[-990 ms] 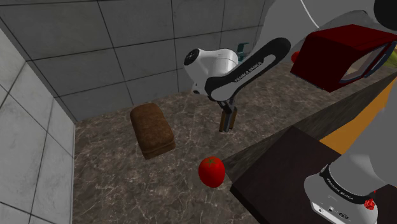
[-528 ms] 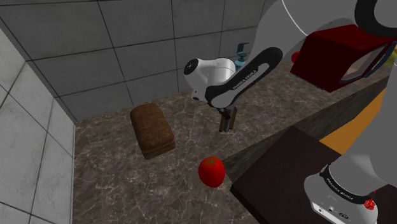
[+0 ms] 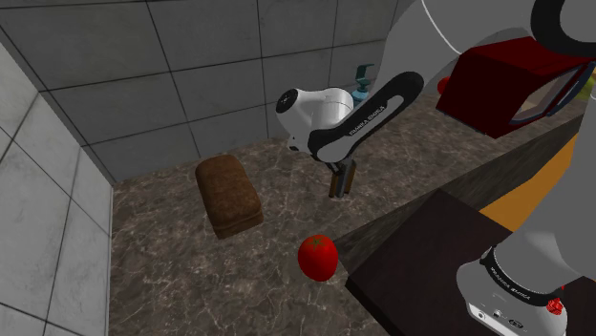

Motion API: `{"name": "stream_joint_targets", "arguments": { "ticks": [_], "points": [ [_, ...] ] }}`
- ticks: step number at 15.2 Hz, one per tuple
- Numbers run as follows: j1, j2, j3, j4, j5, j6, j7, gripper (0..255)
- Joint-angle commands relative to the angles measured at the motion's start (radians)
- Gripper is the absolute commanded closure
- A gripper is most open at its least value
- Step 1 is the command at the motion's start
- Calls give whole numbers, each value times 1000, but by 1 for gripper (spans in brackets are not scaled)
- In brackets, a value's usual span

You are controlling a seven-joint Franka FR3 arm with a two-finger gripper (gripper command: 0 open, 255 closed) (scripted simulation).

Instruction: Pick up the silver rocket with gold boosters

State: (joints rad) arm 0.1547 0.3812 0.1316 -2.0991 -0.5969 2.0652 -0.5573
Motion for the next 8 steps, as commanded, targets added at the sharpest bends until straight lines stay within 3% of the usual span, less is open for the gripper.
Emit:
{"name": "stream_joint_targets", "arguments": {
  "ticks": [1,8],
  "points": [
    [0,1,0,0,0,1,0,255],
    [-3,-60,9,3,26,-52,-38,255]
  ]
}}
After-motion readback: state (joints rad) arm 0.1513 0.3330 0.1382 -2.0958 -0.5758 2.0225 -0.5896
